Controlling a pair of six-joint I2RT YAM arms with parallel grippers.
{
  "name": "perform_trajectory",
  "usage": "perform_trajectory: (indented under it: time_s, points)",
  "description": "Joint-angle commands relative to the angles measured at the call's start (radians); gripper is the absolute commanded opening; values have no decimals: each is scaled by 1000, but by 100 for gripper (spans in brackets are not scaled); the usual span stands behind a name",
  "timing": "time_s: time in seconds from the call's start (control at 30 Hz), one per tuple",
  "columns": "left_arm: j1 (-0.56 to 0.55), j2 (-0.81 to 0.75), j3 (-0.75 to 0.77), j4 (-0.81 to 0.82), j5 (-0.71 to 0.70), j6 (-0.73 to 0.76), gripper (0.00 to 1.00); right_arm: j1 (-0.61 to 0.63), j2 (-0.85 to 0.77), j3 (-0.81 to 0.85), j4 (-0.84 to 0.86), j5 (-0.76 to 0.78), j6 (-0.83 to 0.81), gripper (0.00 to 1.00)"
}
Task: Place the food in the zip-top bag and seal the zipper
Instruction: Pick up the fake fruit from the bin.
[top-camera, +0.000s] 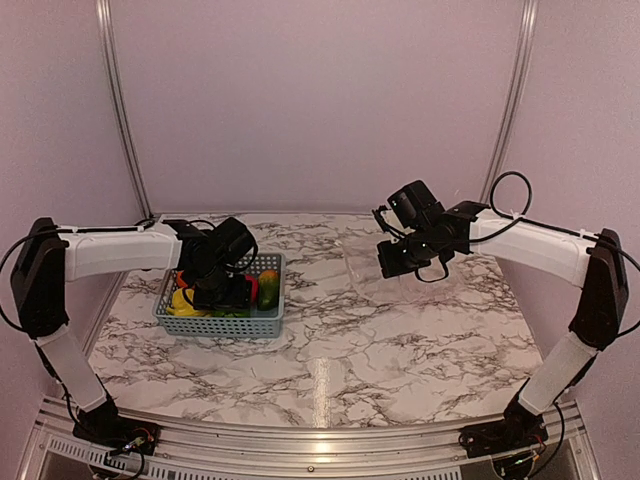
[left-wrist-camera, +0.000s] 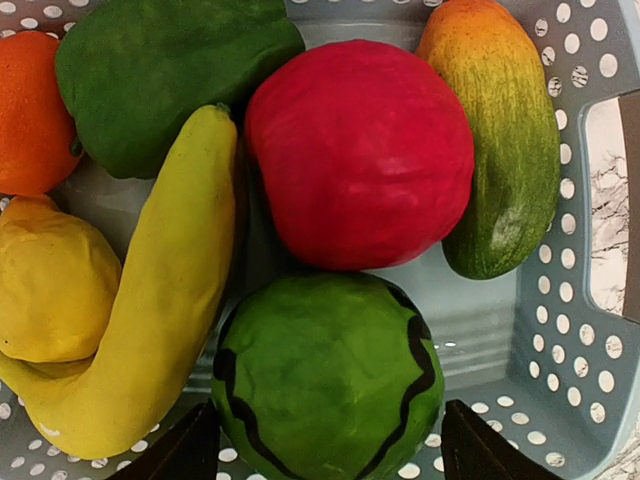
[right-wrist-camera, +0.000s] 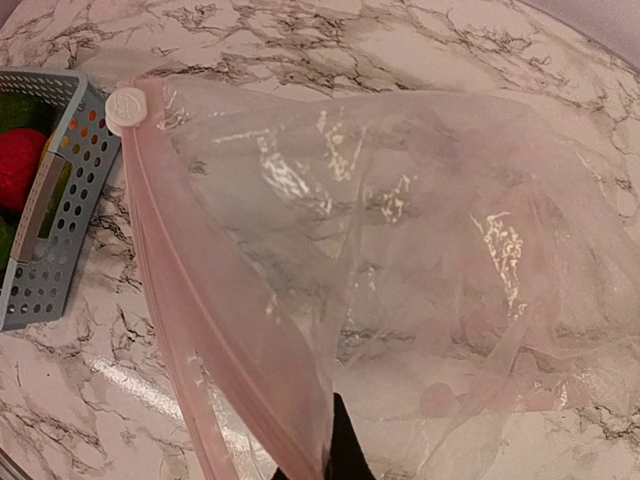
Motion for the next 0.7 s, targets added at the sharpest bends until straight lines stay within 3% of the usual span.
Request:
perform_trajectory:
  time_s: [0.0, 0.33, 0.67]
  points:
    - [9, 47, 18, -33, -7, -2, 79, 4, -30, -2, 20, -15, 14, 0]
    - [15, 110, 47, -30, 6, 11, 76, 4, -30, -6, 20, -10, 14, 0]
    - [18, 168, 77, -30, 21, 40, 82, 4, -11, 12, 23, -13, 14, 0]
